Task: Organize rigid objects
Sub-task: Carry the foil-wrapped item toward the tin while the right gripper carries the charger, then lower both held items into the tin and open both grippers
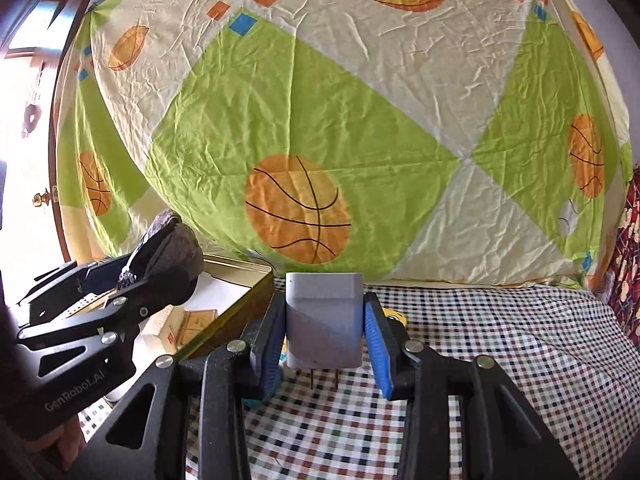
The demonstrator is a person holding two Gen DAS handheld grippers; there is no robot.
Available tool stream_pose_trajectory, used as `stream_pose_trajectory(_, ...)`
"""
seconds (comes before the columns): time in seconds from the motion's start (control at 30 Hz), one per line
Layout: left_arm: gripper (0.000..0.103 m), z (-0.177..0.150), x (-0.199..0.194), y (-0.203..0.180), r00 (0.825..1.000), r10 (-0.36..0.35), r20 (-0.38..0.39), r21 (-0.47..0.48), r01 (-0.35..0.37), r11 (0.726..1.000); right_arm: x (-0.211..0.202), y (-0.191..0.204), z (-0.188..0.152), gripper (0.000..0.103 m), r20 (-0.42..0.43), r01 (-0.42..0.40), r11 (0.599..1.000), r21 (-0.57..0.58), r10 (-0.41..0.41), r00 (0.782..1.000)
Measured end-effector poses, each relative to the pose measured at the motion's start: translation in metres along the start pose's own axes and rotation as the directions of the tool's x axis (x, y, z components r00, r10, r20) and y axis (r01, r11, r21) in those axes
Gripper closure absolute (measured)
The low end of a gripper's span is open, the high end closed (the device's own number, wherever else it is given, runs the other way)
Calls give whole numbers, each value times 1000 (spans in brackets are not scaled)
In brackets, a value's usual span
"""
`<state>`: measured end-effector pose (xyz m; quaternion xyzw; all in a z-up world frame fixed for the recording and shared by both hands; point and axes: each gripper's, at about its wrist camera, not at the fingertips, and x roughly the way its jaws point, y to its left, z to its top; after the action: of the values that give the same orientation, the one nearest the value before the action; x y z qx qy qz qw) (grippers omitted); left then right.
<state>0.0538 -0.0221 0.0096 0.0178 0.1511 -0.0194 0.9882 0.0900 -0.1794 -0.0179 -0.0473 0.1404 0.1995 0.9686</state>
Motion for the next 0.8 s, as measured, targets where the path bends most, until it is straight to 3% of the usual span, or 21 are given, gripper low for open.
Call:
stream_pose_trajectory(0.47, 61, 7, 3, 54, 994, 103, -43, -56, -105, 993, 30, 52, 32, 62, 18, -108, 993, -44, 109, 994)
stream_pose_trajectory(0.8, 61, 2, 6, 107, 975, 196, -105, -83, -205, 975, 69, 84, 37, 63, -60, -184, 983, -27, 182, 982)
